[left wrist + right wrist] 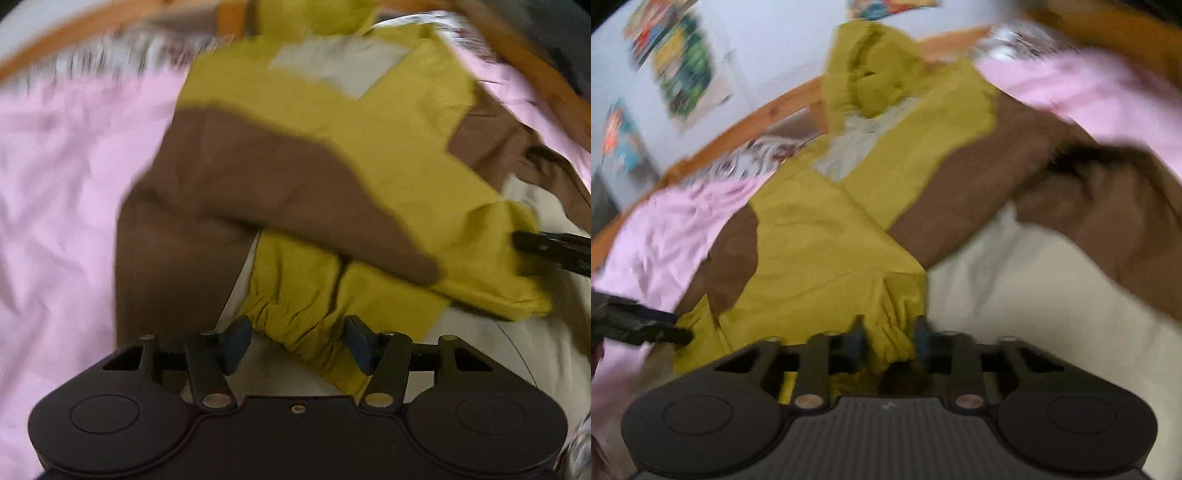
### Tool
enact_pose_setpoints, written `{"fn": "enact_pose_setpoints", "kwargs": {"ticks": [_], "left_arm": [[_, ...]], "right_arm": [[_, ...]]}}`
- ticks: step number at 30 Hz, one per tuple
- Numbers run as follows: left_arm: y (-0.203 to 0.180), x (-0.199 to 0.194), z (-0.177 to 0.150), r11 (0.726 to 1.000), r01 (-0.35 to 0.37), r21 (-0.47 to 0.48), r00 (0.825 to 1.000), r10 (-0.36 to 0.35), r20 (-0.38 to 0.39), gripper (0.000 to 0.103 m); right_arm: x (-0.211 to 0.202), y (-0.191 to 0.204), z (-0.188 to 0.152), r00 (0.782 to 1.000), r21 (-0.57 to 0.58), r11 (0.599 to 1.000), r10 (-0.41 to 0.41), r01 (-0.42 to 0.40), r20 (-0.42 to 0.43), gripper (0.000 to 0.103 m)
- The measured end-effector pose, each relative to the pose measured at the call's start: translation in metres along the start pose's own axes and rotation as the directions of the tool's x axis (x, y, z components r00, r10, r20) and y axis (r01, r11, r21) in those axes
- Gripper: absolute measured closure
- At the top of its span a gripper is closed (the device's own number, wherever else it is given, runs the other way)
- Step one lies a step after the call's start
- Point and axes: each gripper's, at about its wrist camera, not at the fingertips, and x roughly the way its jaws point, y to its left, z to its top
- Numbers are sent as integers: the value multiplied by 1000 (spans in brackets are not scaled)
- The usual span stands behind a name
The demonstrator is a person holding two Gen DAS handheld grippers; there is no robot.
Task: Fold large clothes
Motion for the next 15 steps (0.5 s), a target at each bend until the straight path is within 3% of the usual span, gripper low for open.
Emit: {"fn": "enact_pose_setpoints", "kwargs": {"ticks": [1,4,7,10,13,15], "left_arm": [[6,5,0,999,27,-24,1000,-27,7,62],[11,5,2,999,33,-9,998,-32,61,75],[11,-5,7,1000,-1,23,992,-2,127,78],[16,-12,14,996,-65,66,982,52,180,78],[28,2,15,990,-125,71,980,112,165,75],[38,16,11,994,-103,19,987,100,124,70]], "right_arm": [[-3,7,10,999,-95,995,-40,42,26,88],[-16,21,39,988,-270,954,-103,131,116,89],[-17,25,69,974,-376,904,-148,204,173,89],[-3,25,84,950,-496,815,-207,300,234,89],[27,14,80,939,-554,759,-264,342,219,89],[52,4,71,940,-568,750,-295,341,174,87]]}}
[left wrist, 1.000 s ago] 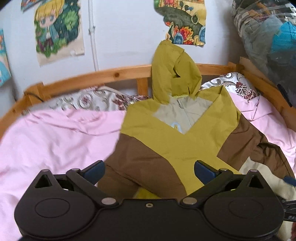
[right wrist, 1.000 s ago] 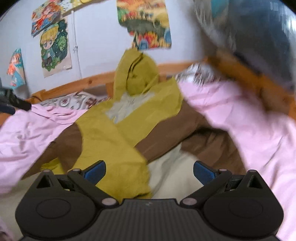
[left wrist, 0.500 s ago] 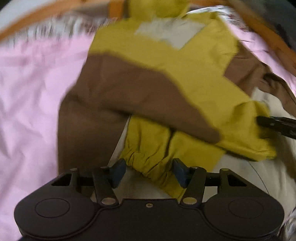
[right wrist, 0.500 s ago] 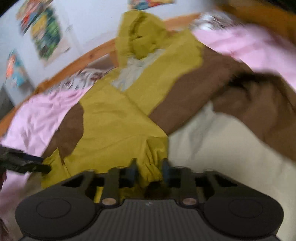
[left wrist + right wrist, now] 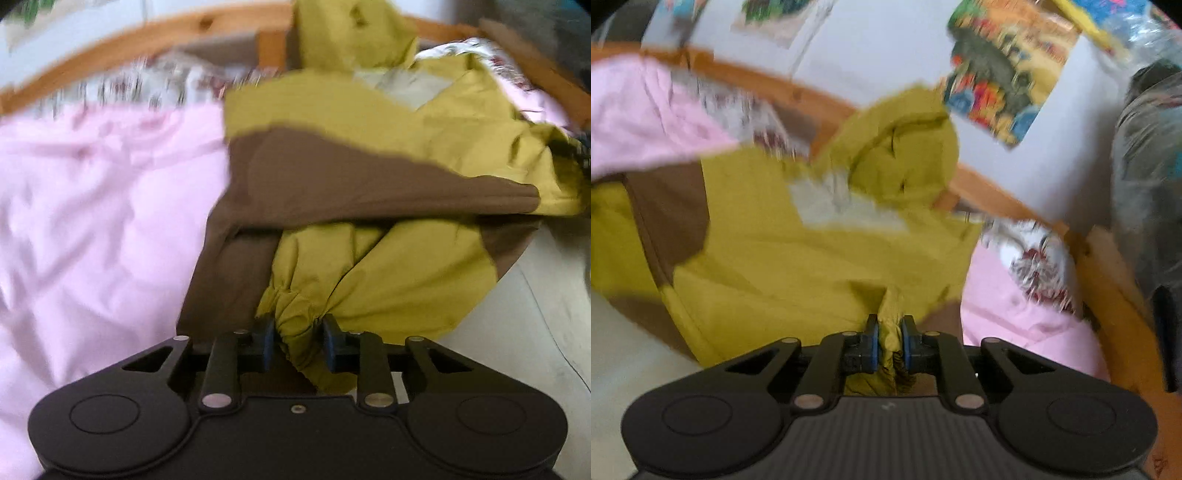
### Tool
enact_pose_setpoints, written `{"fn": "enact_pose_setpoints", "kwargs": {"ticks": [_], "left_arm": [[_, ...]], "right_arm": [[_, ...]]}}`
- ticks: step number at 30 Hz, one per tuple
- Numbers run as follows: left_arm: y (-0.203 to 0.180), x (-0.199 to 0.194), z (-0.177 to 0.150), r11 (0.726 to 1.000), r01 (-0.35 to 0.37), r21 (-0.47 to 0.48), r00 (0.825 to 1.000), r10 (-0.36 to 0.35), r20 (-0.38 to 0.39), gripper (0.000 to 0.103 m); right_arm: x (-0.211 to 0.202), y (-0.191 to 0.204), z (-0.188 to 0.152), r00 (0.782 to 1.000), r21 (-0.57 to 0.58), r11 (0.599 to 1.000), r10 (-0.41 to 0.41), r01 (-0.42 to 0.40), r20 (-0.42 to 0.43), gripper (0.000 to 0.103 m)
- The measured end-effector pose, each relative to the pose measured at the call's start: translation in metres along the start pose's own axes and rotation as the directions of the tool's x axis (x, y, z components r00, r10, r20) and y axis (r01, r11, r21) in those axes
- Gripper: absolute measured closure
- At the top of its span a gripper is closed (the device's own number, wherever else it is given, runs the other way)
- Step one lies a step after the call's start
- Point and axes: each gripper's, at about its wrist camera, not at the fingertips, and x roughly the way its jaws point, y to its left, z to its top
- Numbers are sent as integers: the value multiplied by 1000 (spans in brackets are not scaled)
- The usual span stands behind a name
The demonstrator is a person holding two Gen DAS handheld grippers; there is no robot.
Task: Fold large clothes
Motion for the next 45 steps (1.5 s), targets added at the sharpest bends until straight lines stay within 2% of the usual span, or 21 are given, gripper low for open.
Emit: {"fn": "enact_pose_setpoints", "kwargs": {"ticks": [1,3,4,5,7,8,9,13,16,18,23,25,27,29,32,35,37,38,42,45], "left_arm": [[5,2,-1,999,14,-40,1000,-14,-1,62],[11,0,-3,995,20,-99,1000,-20,3,54],[15,-4,-2,993,27,-114,1000,-27,3,46],[18,-9,0,992,26,-122,1000,-26,1,41],[23,-20,3,992,27,-121,999,-25,19,24],[25,-25,6,992,25,-124,999,-21,32,22],[27,-29,11,991,26,-129,999,-20,46,18],[34,-29,39,987,42,-157,991,-21,133,9],[33,-16,67,986,58,-158,974,-21,224,5],[33,1,95,984,53,-169,965,-7,261,5],[31,48,165,978,96,-183,936,-26,352,5],[30,61,187,970,101,-221,930,-14,368,5],[31,68,199,955,137,-262,919,-24,393,5],[29,72,199,948,163,-275,914,-40,404,5],[24,76,190,957,153,-245,916,-44,400,5],[25,82,182,967,140,-215,920,-46,389,5],[28,88,180,963,142,-228,927,-49,371,6],[31,88,180,959,151,-240,928,-54,369,6],[39,83,178,940,194,-280,912,-67,405,6],[45,71,170,933,211,-290,894,-64,444,6]], "right_arm": [[10,4,-6,1000,-5,1000,-3,3,-22,84],[17,8,-13,1000,-9,1000,-8,8,-24,79],[16,9,-15,1000,-12,1000,-4,4,-13,71],[15,7,-16,1000,-10,1000,8,-8,-2,66],[10,-1,-12,999,20,999,48,-48,20,60],[9,-7,-8,997,31,997,64,-65,33,57],[7,-13,-3,996,43,996,76,-79,56,48],[18,-42,32,984,106,984,133,-146,121,22],[49,-63,69,979,168,972,142,-167,147,17],[78,-78,99,980,234,960,119,-155,158,17],[156,-119,160,985,417,900,59,-124,164,17],[183,-131,180,986,460,881,36,-109,165,20],[204,-137,197,986,469,878,25,-100,164,21],[221,-138,211,988,462,882,28,-95,149,22],[236,-133,220,993,459,886,13,-67,119,25],[248,-132,221,993,497,863,43,-92,109,48],[249,-130,219,992,517,849,57,-108,114,92],[247,-129,218,989,516,848,60,-120,132,99],[216,-114,211,973,413,900,51,-143,224,102],[167,-96,191,941,270,949,66,-162,332,102]]}}
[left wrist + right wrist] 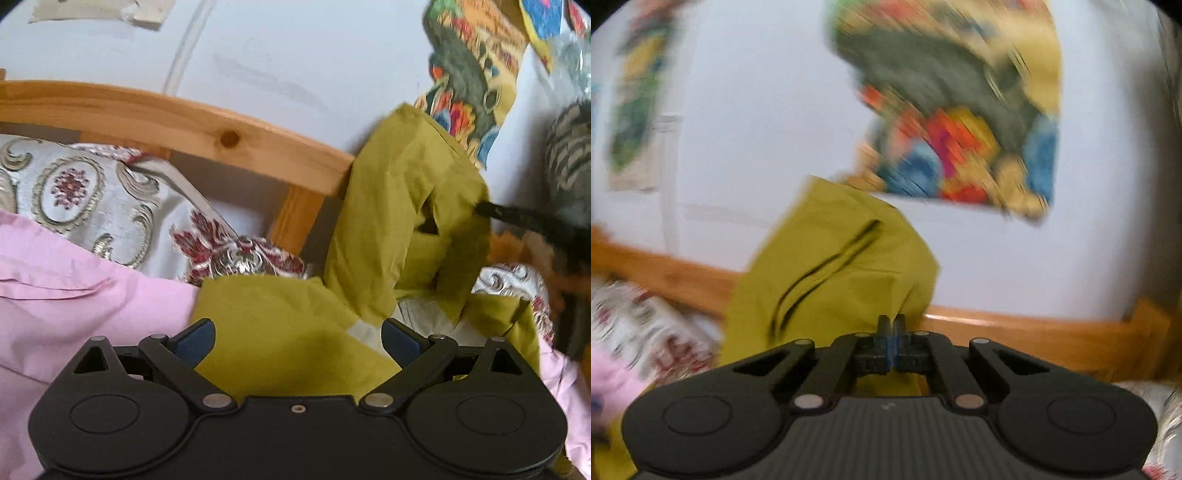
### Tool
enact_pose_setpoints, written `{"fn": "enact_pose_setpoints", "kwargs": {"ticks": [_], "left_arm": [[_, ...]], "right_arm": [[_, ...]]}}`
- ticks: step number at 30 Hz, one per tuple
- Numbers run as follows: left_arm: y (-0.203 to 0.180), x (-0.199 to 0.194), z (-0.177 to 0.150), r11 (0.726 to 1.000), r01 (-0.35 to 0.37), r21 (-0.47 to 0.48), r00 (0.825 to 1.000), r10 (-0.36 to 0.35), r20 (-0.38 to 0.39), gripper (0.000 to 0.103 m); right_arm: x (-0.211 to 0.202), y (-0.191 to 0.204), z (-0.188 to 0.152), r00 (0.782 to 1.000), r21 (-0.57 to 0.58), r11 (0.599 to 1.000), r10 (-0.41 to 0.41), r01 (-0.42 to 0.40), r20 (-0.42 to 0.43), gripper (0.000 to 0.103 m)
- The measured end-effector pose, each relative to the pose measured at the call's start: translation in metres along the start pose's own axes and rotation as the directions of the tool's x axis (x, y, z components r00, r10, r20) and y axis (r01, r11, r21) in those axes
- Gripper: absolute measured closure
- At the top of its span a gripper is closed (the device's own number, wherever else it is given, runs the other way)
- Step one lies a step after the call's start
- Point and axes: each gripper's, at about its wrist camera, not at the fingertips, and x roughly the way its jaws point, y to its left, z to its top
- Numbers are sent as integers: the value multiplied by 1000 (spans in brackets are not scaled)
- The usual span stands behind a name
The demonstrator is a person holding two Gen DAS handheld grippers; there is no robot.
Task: Fold large clothes
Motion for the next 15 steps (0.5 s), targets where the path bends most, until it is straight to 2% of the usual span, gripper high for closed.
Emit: {"fn": "enact_pose_setpoints", "kwargs": {"ticks": [5,6,8,10,12,15], "left_arm": [[8,-35,-7,1000,10,27,998,-12,70,6],[9,-42,-10,1000,12,27,997,-14,81,6],[12,-55,-17,1000,15,24,995,-18,96,6],[14,-65,-24,1000,23,15,995,-24,92,6],[17,-73,-32,1000,29,2,997,-29,67,6],[20,-83,-43,999,42,1,999,-42,28,6]], "right_arm": [[-95,31,-41,992,-186,981,70,-50,104,102],[-112,38,-53,991,-239,970,68,-39,116,102],[-140,57,-84,989,-392,920,59,0,137,102],[-158,71,-117,992,-521,854,65,2,110,102],[-169,77,-141,996,-598,802,62,-8,70,102],[-183,75,-162,999,-613,790,33,-17,14,100]]}}
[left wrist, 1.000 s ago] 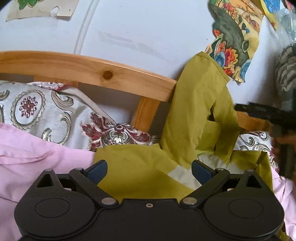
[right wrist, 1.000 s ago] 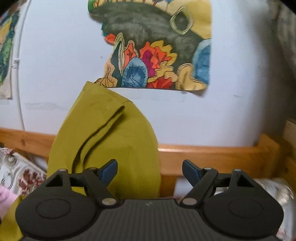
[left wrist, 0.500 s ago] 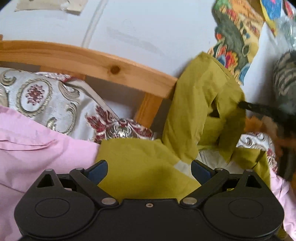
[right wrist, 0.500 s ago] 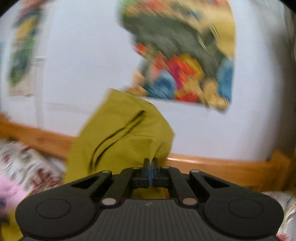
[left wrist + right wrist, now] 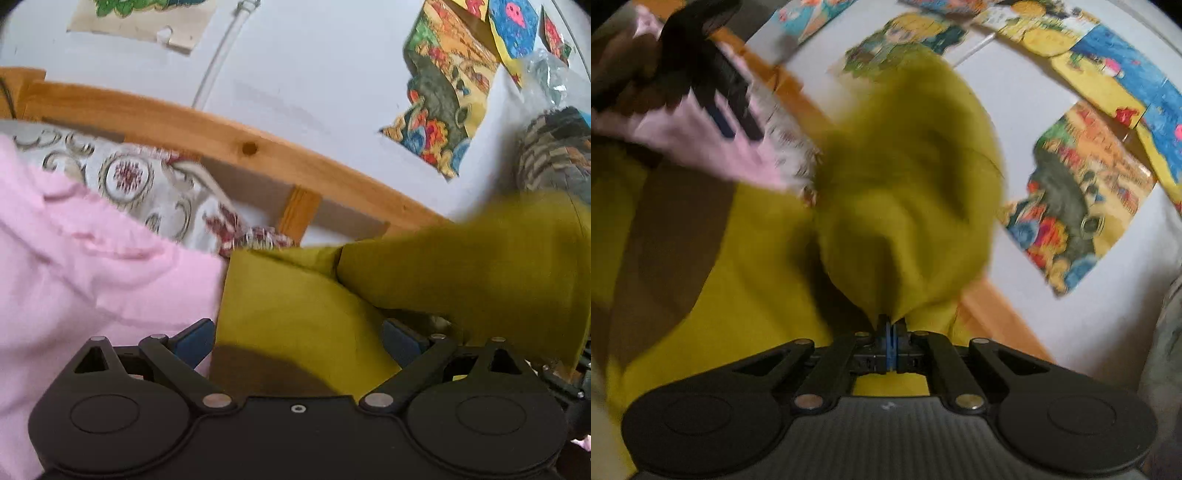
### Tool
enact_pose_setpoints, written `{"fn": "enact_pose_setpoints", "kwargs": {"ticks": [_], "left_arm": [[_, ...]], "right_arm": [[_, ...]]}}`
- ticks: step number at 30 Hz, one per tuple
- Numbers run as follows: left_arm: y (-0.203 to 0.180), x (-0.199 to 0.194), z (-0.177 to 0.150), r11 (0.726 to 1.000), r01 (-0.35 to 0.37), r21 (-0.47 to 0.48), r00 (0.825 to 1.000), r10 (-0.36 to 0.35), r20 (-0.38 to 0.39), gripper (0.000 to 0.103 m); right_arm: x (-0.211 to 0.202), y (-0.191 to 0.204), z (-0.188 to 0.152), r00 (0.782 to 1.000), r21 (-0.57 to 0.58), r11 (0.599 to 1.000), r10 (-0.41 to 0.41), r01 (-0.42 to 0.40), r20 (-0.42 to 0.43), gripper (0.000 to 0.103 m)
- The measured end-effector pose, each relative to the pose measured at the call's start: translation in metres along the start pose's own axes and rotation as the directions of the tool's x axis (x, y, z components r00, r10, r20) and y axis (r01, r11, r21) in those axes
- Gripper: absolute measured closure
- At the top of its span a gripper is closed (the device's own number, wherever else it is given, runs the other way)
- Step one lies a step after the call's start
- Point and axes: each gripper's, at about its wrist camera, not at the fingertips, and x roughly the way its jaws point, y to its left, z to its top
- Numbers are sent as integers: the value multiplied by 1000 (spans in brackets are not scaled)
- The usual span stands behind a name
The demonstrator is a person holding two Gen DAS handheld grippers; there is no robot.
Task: Fold large clothes
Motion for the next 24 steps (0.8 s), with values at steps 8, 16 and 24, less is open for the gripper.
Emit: {"fn": "enact_pose_setpoints", "kwargs": {"ticks": [8,16,24], "left_arm": [[16,-21,-19,991,82,-103,993,-90,-75,6],[-14,9,-16,944,257,-205,932,-298,-204,11],[-58,29,-35,951,264,-160,893,-304,-332,102]], "right_arm": [[-41,-14,-13,989,320,947,37,11,-144,87],[-38,-65,-29,966,936,326,253,-133,49,20],[-11,-52,-47,932,989,75,349,-130,96,90]]}}
